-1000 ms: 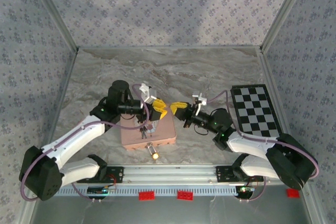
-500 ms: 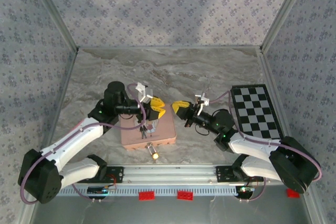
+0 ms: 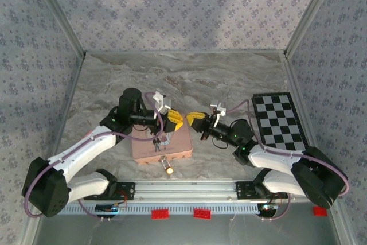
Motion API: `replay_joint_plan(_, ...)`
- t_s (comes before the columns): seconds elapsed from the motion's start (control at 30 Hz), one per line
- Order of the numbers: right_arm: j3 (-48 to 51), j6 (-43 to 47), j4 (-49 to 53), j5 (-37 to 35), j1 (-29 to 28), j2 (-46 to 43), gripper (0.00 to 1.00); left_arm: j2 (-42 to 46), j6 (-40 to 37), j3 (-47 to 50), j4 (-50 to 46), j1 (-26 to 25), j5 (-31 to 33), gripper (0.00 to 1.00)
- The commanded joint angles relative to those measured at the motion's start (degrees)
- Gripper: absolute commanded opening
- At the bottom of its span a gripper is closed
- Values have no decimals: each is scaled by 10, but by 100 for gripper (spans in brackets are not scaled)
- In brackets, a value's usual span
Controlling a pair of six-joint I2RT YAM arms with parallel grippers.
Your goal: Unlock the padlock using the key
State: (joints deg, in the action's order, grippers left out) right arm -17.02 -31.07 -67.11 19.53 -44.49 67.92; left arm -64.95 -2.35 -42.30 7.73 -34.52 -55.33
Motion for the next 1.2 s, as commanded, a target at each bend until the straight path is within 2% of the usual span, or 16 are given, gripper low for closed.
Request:
replay_joint_plan(0.0, -14, 8, -22, 13, -3, 3, 0, -6, -16, -21, -5, -2, -19, 25)
replay_joint_plan(0.1, -17, 8, -22, 17, -4, 2, 0, -12, -19, -23, -11, -1, -15, 30)
replay_joint_plan(0.4, -20, 9, -21, 23, -4, 2, 0, -17, -28, -28, -25, 1, -10, 33)
replay_joint_plan(0.7, -12, 17, 6, 3, -6, -12, 0, 14, 12, 1, 38, 27, 7, 41)
replay_joint_plan(0.97, -10, 15, -3, 1, -9, -22, 0, -16, 9, -15, 20, 23, -25, 41)
replay_joint_plan(1.17, -8, 16, -1, -5, -8, -29, 0, -31, -9, -26, -10, 14, -30, 35)
